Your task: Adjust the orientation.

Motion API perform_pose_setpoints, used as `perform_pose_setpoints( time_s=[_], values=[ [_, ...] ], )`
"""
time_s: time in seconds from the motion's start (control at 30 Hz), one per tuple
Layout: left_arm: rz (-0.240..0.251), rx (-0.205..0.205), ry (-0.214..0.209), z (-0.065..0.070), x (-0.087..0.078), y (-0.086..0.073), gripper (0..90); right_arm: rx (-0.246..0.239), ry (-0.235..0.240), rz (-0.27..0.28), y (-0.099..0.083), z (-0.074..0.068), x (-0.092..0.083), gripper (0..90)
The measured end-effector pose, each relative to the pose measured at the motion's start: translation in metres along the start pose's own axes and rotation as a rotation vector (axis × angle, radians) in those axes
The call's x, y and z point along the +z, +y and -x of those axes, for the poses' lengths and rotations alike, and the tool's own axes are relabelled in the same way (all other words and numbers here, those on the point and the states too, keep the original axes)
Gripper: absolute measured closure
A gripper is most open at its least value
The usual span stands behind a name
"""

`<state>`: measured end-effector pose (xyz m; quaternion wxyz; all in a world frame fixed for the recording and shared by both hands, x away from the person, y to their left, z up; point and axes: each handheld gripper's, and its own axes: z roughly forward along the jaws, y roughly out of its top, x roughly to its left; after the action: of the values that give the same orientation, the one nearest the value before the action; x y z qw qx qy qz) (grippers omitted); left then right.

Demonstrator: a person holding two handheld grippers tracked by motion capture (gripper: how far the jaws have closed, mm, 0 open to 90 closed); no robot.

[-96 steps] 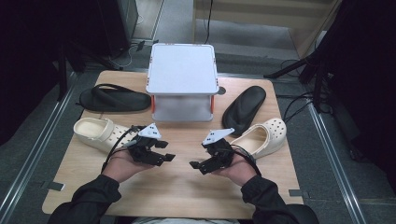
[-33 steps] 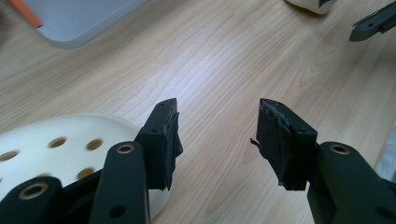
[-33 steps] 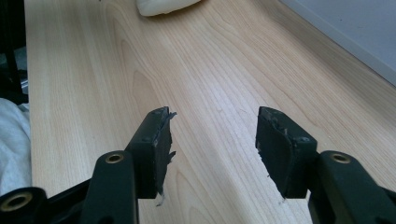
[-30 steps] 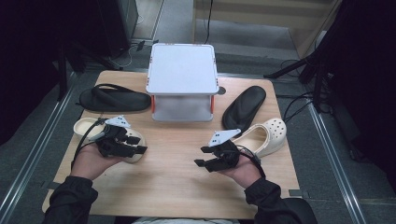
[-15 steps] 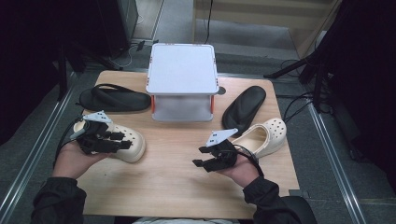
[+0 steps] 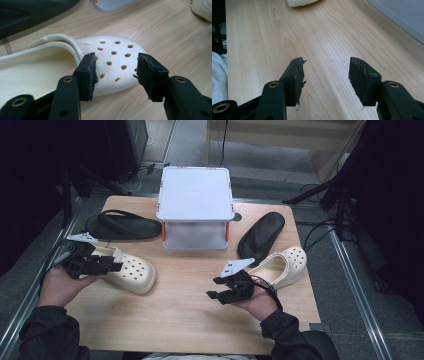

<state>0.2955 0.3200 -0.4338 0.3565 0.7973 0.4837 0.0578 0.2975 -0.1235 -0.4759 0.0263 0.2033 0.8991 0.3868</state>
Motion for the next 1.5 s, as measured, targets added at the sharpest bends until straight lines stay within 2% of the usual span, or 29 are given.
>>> perform_pose_setpoints(
  time_s=[0.1, 0.23, 0.3, 0.37, 0.4, 0.5, 0.63, 0.73, 0.87, 0.93, 1.07, 1.33, 1.5],
  values=[
    [-0.005, 0.003, 0.004, -0.002, -0.003, 0.003, 51.4, 0.001, -0.003, -0.001, -0.001, 0.001, 0.0, 46.4],
    [-0.015, -0.016, 0.052, -0.007, -0.007, 0.005, 50.1, 0.012, -0.013, -0.002, -0.003, 0.0, -0.003, 46.4],
    [-0.043, -0.042, 0.052, -0.012, -0.002, 0.006, 50.0, 0.008, -0.015, 0.001, -0.003, 0.0, -0.003, 46.4],
    [-0.071, -0.05, 0.067, -0.016, 0.005, 0.006, 50.0, 0.011, -0.016, -0.001, -0.004, 0.0, -0.002, 46.4],
    [-0.075, -0.064, 0.056, -0.018, 0.01, 0.007, 50.0, 0.01, -0.016, -0.001, -0.004, 0.0, -0.002, 46.3],
    [-0.103, -0.064, 0.065, -0.02, 0.019, 0.007, 50.5, 0.008, -0.019, 0.002, -0.005, -0.001, -0.003, 46.3],
    [-0.142, -0.046, 0.05, -0.021, 0.033, 0.008, 53.0, 0.012, -0.027, 0.0, -0.006, -0.002, -0.003, 46.3],
    [-0.15, -0.045, 0.014, -0.022, 0.038, 0.009, 56.9, 0.008, -0.029, -0.006, -0.007, -0.002, -0.003, 46.3],
    [-0.157, -0.087, -0.014, -0.025, 0.041, 0.011, 59.7, 0.013, -0.032, -0.01, -0.009, -0.004, -0.003, 46.3],
    [-0.153, -0.095, -0.028, -0.027, 0.042, 0.01, 62.0, 0.01, -0.035, -0.008, -0.01, -0.004, -0.004, 46.3],
    [-0.145, -0.129, -0.077, -0.033, 0.042, 0.01, 69.1, 0.014, -0.04, -0.003, -0.01, -0.004, -0.005, 46.1],
    [-0.158, -0.17, -0.1, -0.027, 0.038, 0.014, 76.7, 0.02, -0.044, -0.004, -0.011, -0.004, -0.004, 45.9],
    [-0.153, -0.167, -0.078, -0.02, 0.032, 0.017, 78.4, 0.016, -0.042, 0.0, -0.011, -0.004, -0.006, 46.0]
  ],
)
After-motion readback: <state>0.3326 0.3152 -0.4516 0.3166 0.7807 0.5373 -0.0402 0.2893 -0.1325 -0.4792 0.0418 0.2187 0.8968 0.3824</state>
